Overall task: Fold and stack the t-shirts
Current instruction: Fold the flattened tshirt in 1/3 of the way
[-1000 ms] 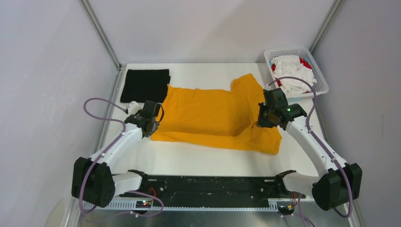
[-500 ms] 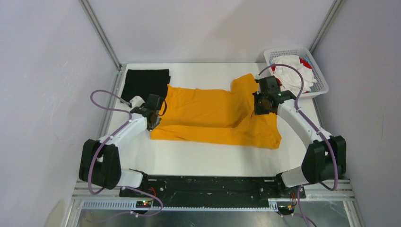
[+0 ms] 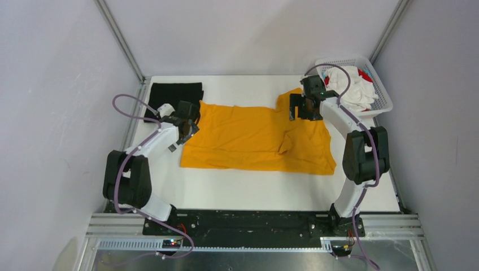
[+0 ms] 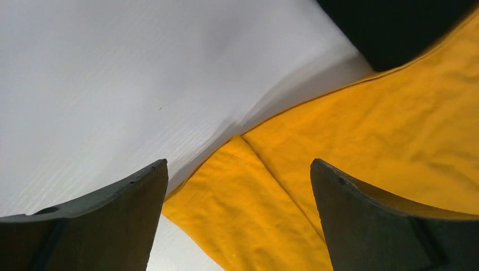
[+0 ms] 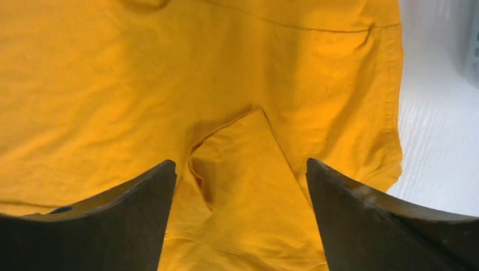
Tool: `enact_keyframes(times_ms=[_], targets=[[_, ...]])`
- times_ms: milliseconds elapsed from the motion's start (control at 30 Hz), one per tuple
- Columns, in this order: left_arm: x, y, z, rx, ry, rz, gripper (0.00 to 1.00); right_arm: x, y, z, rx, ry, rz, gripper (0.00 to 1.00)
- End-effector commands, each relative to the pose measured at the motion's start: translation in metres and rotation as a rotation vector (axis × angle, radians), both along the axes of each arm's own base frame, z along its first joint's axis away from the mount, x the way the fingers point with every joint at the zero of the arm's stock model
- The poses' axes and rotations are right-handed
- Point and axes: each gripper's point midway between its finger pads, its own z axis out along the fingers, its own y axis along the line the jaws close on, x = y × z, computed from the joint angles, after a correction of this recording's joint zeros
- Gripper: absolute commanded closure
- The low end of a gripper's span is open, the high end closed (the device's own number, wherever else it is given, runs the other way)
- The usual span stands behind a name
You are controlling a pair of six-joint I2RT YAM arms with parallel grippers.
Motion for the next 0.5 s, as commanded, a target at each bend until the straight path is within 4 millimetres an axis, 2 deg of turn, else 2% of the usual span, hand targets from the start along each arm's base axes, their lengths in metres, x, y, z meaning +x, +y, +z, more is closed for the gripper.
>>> enact_keyframes(times_ms=[0, 33, 67, 100, 133, 167, 200, 233, 333, 467], targets=[[-0.002, 0.003, 0.035, -0.006, -0.095, -0.028, 0.0, 0.008, -0.006, 0.044, 0.034, -0.129, -0.099, 0.01], [-0.004, 0.001, 0.038, -0.017, -0.106, -0.038, 0.0, -0.006, -0.005, 0.041, 0.069, -0.118, -0.116, 0.01], [-0.008, -0.003, 0.033, -0.037, -0.092, -0.054, 0.0, -0.01, -0.002, 0.04, 0.097, -0.125, -0.12, 0.01], [-0.011, -0.006, 0.032, -0.043, -0.087, -0.074, 0.0, -0.028, 0.006, 0.032, 0.155, -0.091, -0.111, 0.01], [-0.014, -0.011, 0.028, -0.058, -0.071, -0.096, 0.0, -0.044, 0.008, 0.014, 0.176, -0.051, -0.105, 0.0], [-0.016, -0.016, 0.026, -0.058, -0.06, -0.124, 0.0, -0.048, 0.016, 0.022, 0.237, -0.069, -0.09, 0.01], [-0.017, -0.021, 0.023, -0.068, -0.051, -0.145, 0.0, -0.059, 0.017, 0.009, 0.254, -0.04, -0.095, 0.01], [-0.017, -0.029, 0.02, -0.071, -0.042, -0.176, 0.0, -0.061, 0.025, 0.013, 0.317, -0.045, -0.097, 0.01], [-0.015, -0.055, 0.014, -0.115, -0.04, -0.264, 0.0, -0.08, 0.042, -0.007, 0.416, 0.022, -0.069, 0.01], [-0.012, -0.085, -0.002, -0.157, -0.013, -0.368, 0.0, -0.083, 0.057, -0.028, 0.468, 0.071, -0.053, 0.01]])
